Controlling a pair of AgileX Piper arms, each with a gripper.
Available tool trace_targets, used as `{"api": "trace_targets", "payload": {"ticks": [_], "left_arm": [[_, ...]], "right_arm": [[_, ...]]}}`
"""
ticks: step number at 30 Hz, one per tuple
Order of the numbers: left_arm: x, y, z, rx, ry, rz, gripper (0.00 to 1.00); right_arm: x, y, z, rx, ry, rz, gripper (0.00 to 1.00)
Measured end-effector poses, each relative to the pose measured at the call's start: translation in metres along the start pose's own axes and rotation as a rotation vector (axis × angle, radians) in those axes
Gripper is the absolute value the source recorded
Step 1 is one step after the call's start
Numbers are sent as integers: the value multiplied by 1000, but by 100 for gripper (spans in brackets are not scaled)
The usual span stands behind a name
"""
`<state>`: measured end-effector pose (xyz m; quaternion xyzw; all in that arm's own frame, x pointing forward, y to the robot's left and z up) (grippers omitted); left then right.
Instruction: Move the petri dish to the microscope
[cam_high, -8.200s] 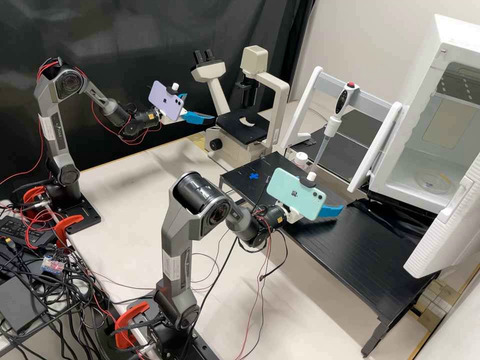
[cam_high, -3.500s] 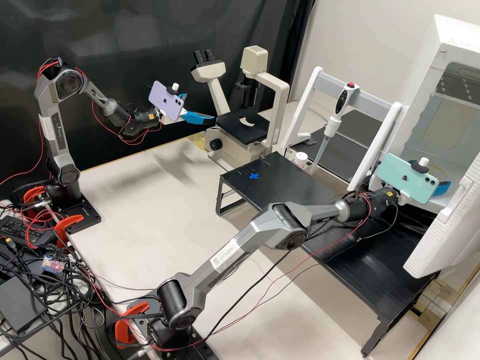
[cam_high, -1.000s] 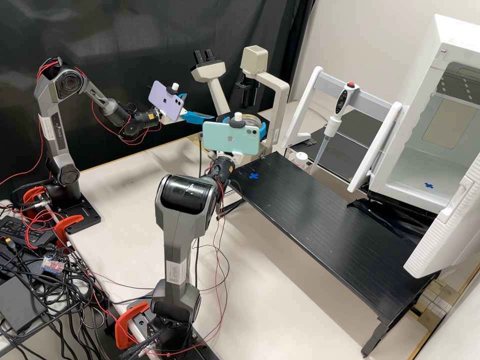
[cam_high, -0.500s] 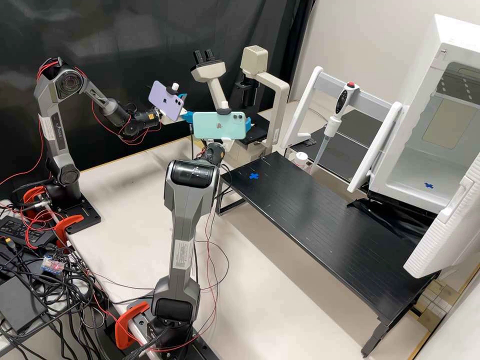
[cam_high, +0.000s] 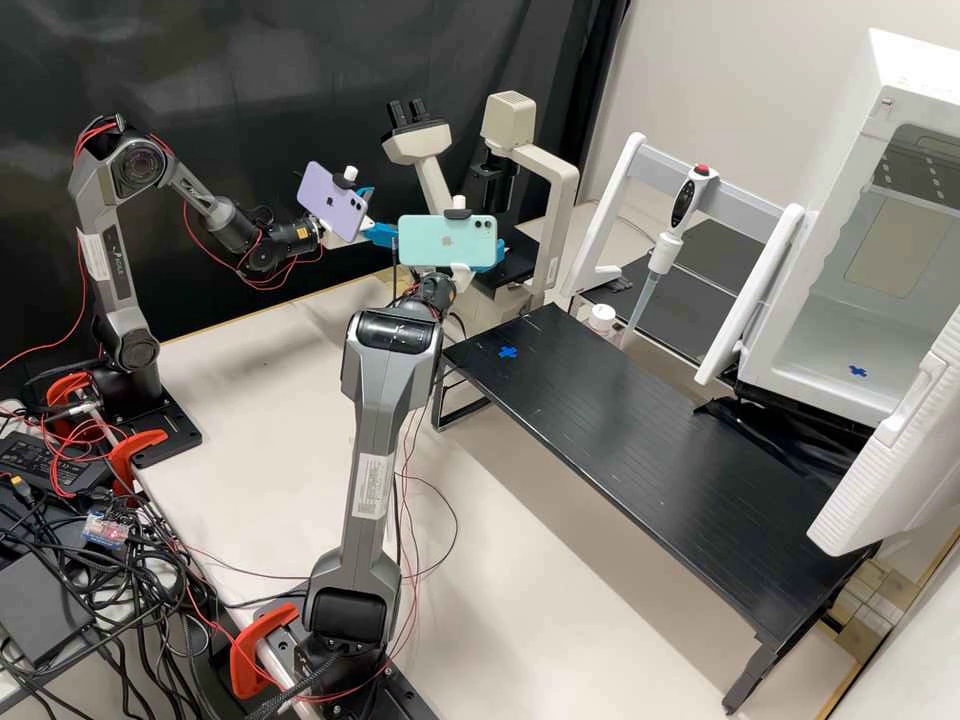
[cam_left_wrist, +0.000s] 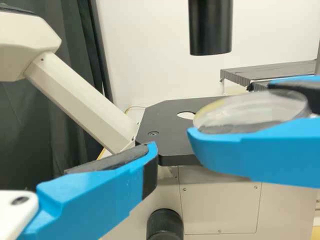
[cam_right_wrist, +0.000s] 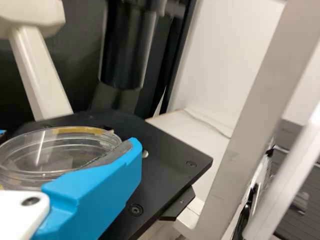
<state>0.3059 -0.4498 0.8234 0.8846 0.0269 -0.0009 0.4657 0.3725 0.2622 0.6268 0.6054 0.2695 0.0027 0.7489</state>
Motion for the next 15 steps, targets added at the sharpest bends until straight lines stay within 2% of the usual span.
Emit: {"api": "trace_targets", "payload": {"ticks": [6,15], "left_arm": [[0,0,0,0,0,0,100],[0,0,0,0,0,0,100]], "right_arm": [[20,5,5,21,-25,16,0],[44,9,3,11,-35,4,0]]}}
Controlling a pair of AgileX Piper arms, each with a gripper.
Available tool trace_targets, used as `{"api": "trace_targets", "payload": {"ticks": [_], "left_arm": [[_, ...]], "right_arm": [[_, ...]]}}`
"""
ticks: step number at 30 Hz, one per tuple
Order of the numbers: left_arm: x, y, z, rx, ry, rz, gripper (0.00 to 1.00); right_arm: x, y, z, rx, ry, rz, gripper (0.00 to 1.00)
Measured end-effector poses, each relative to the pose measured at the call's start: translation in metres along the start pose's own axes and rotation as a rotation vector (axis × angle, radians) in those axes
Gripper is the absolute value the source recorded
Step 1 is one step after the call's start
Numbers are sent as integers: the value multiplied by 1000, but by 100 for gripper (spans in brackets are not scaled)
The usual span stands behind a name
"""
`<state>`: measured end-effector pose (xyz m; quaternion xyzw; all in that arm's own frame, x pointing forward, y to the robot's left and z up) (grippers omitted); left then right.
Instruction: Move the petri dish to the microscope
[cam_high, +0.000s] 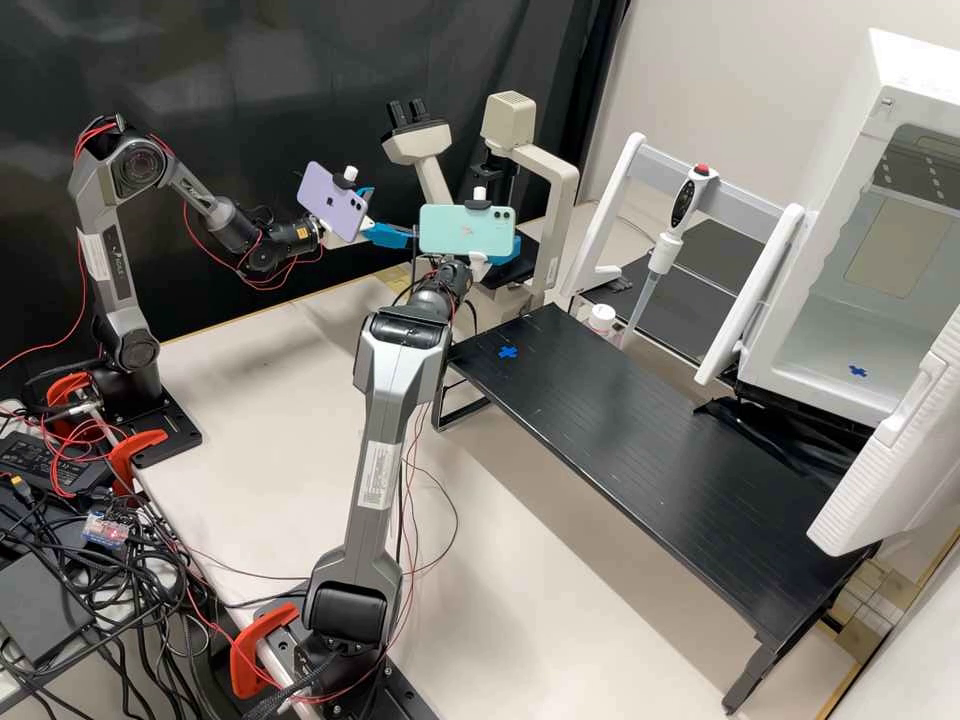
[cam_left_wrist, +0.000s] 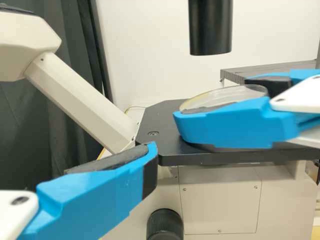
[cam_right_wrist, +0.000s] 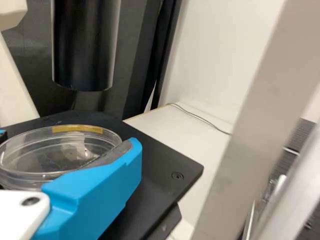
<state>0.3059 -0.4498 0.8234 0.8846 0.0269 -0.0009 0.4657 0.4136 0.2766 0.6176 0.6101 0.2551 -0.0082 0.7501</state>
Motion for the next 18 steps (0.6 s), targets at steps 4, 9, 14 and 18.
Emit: {"api": "trace_targets", "payload": {"ticks": [4,9,14,18], "left_arm": [[0,0,0,0,0,0,100],[0,0,0,0,0,0,100],[0,0,0,0,0,0,100],[0,0,0,0,0,0,100]], "right_arm": [[10,2,-3,3,-10,-5,0],[21,-3,1,8,-41,-23,0],[29,-3,8,23,-80,-47,0],[32,-3,11,31,-100,-43,100]]}}
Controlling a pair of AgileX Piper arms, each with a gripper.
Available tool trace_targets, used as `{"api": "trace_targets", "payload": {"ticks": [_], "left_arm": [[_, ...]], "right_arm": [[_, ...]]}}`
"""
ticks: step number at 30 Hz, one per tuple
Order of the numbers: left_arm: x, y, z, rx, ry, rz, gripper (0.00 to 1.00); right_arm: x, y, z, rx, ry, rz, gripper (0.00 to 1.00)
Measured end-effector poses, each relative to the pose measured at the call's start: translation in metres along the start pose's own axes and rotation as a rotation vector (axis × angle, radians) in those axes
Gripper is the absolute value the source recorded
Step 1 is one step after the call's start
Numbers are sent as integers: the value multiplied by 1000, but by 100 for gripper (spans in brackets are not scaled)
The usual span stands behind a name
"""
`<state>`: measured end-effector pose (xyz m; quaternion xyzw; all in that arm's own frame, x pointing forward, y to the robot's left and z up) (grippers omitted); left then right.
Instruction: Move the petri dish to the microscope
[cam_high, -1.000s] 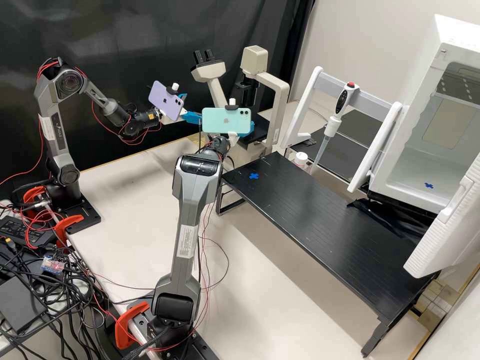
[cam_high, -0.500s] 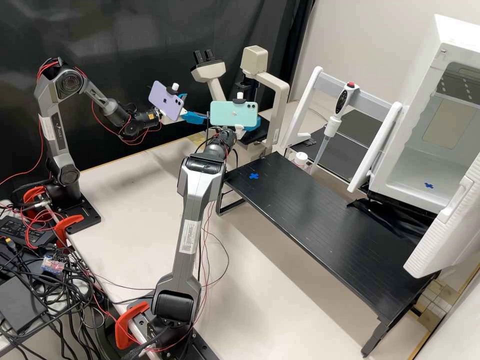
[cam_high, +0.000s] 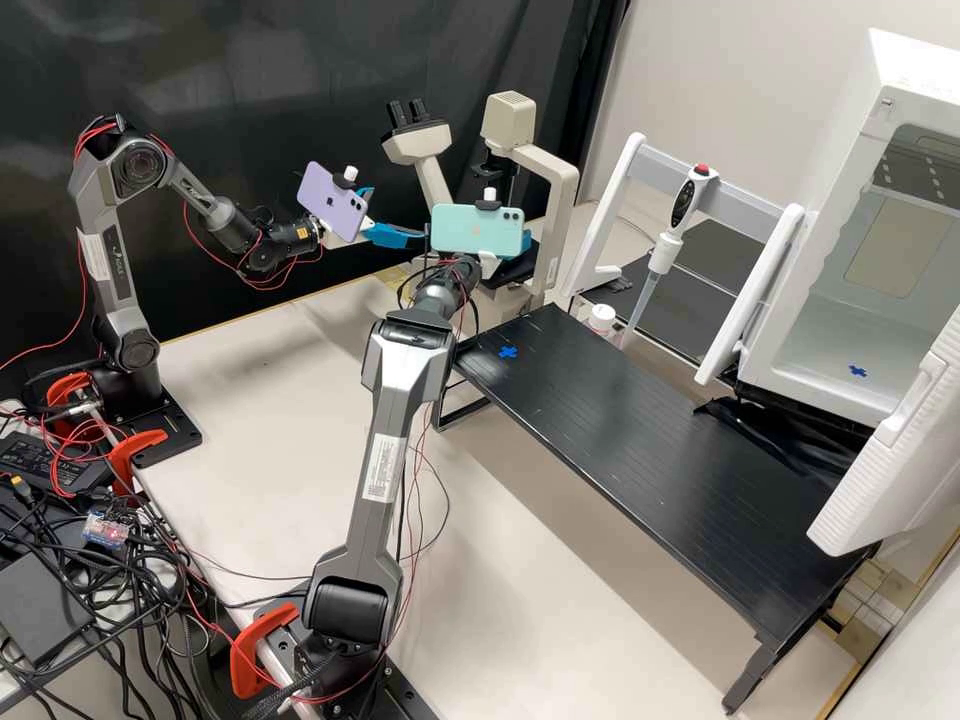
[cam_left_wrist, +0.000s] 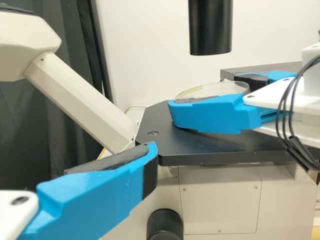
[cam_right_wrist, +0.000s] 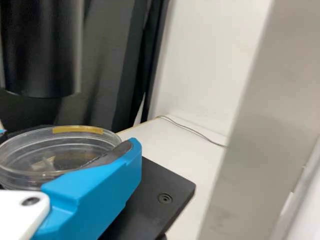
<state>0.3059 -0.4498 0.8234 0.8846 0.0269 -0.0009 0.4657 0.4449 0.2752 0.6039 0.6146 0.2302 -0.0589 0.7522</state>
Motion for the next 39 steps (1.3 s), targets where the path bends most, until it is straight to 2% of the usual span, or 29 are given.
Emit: {"api": "trace_targets", "payload": {"ticks": [5,8,12,20,21,25,29,32,37,39], "left_arm": [[0,0,0,0,0,0,100],[0,0,0,0,0,0,100],[0,0,0,0,0,0,100],[0,0,0,0,0,0,100],[0,0,0,0,0,0,100],[0,0,0,0,0,0,100],[0,0,0,0,0,0,100],[0,0,0,0,0,0,100],[0,0,0,0,0,0,100],[0,0,0,0,0,0,100]], "right_arm": [[2,0,3,-5,-8,-18,100],[2,0,3,11,-1,-17,100],[2,-5,6,8,18,-29,100],[-9,-12,9,46,54,-62,100],[-14,-11,9,66,58,-64,100],[-32,-14,14,78,77,-73,100],[-61,-10,17,71,122,-38,100],[-84,-7,18,35,167,-15,100],[-129,-3,32,39,211,12,100],[-146,5,38,48,234,59,100]]}}
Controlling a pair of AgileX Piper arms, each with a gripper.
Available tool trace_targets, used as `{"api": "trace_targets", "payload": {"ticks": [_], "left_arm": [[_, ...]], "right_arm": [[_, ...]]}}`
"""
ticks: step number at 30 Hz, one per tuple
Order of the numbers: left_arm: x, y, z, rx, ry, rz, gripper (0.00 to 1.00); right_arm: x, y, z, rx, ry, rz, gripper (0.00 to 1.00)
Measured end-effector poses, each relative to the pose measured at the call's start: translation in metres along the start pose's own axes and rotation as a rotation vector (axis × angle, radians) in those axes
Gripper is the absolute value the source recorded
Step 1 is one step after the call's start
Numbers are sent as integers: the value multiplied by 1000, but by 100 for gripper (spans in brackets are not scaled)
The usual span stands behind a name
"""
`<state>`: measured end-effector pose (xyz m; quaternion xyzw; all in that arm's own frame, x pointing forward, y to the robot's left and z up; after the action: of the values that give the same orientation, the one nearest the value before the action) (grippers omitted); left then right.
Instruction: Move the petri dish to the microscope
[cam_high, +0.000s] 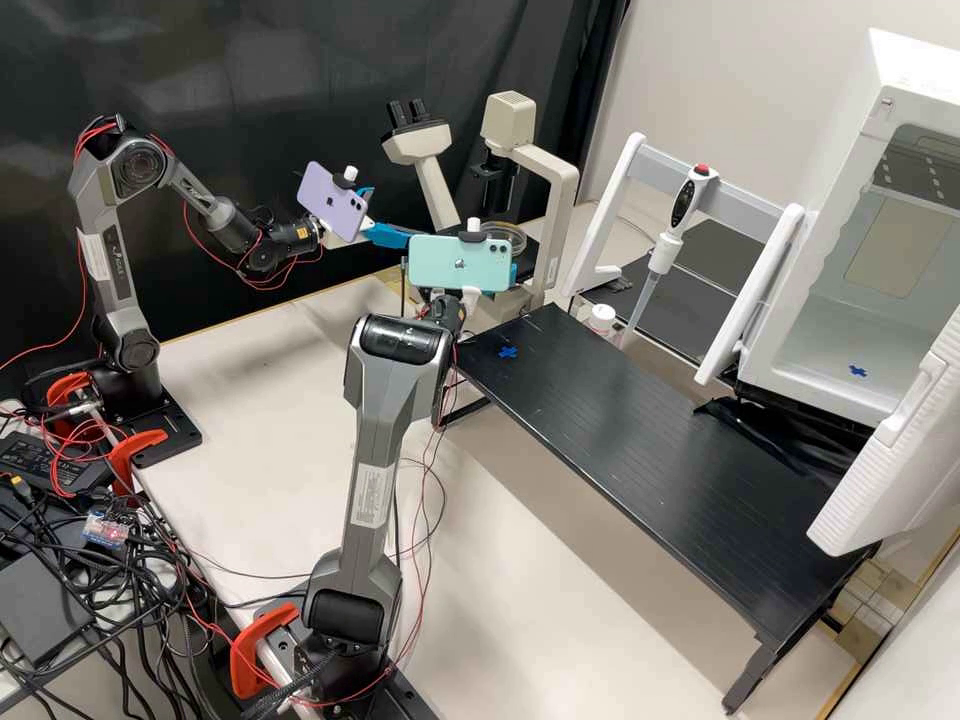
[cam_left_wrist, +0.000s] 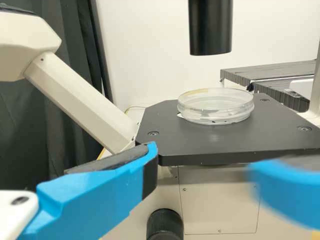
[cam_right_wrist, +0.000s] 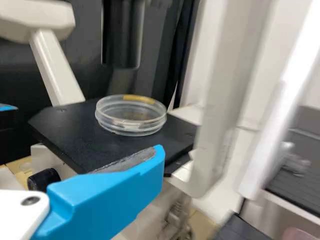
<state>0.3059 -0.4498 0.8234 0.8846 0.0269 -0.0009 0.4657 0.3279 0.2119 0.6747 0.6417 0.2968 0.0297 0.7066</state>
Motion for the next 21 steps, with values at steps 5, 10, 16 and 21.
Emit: {"api": "trace_targets", "payload": {"ticks": [5,10,16,21], "left_arm": [[0,0,0,0,0,0,100],[0,0,0,0,0,0,100],[0,0,0,0,0,0,100],[0,0,0,0,0,0,100]], "right_arm": [[-60,24,13,15,45,166,100],[-119,51,28,-7,54,317,100],[-179,61,65,22,-91,379,100],[-212,61,94,64,-269,448,100]]}}
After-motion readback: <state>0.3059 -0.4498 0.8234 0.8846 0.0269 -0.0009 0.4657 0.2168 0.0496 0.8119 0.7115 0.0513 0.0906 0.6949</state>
